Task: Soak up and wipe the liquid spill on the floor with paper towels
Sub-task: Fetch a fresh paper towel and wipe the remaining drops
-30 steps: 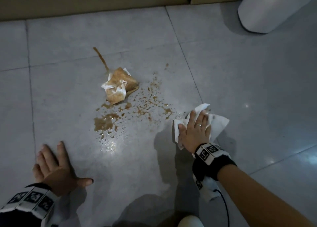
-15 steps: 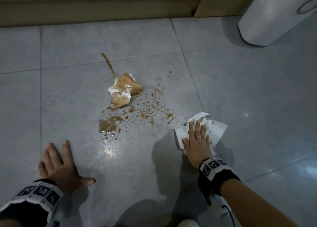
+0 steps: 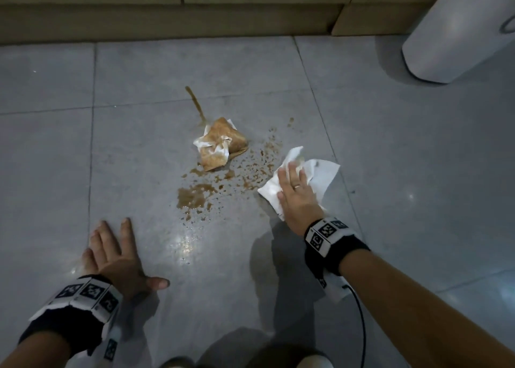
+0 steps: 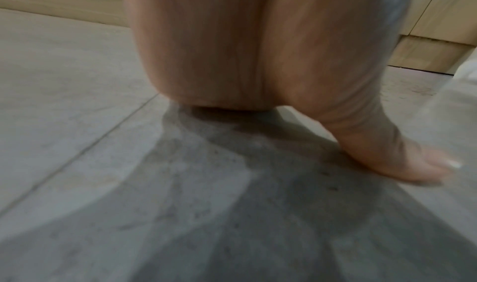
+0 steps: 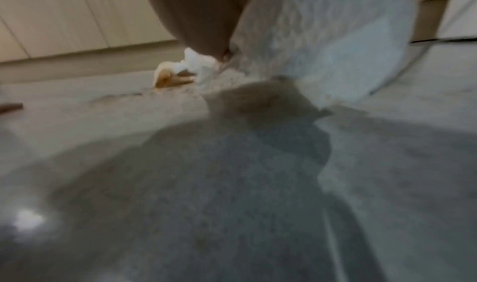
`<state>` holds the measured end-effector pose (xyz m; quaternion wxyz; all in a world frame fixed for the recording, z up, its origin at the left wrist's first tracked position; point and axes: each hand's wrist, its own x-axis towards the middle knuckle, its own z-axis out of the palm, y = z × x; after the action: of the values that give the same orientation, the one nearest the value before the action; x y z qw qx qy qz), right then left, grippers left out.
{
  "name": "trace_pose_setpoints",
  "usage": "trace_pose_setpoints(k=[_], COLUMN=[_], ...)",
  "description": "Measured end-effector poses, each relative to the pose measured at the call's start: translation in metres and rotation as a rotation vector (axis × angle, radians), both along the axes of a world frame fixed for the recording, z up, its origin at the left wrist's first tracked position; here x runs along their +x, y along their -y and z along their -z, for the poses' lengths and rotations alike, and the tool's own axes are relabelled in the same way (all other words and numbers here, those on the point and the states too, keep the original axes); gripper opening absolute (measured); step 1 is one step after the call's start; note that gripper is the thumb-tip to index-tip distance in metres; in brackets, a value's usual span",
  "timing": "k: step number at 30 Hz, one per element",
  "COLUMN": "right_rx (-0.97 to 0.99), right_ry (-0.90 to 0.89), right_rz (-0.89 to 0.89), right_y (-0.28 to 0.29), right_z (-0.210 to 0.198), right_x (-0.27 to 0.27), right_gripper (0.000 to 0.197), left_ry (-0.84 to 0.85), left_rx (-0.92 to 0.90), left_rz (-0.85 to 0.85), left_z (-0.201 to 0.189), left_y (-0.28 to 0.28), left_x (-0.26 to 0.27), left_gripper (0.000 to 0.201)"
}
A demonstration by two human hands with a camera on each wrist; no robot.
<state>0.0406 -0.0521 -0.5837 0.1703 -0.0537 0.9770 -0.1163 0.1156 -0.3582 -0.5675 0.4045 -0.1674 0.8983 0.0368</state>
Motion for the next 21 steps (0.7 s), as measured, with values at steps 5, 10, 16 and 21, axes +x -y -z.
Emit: trace_pose_setpoints(k=[5,10,16,21], right_rx=[0.157,0.15,0.157,0.148], right_ry=[0.025,0.134,0.171,0.085], right_rz=[-0.042,-0.037,-0.03,-0.013], right_y=[0.002,0.005,0.007,0.009], right_z=[0.007,0.01,0.007,0.013], right_x=[-0.003,0.005,0.003,0.002], right_gripper=[0.058,0.059,0.059,0.057], left_ry=[-0.003,-0.017,0.004,0.019], left_rx=[-0.008,0.015,-0.038,-0.026], left_rz=[-0.001,-0.033,-0.023,-0.041], left_z=[-0.001,0.006,0.008,0.003], left_y=[-0.001,0.002,0.0,-0.003], left_x=[0.001,0.0,-0.004,-0.005], left_gripper=[0.147,0.153,0.15,0.146])
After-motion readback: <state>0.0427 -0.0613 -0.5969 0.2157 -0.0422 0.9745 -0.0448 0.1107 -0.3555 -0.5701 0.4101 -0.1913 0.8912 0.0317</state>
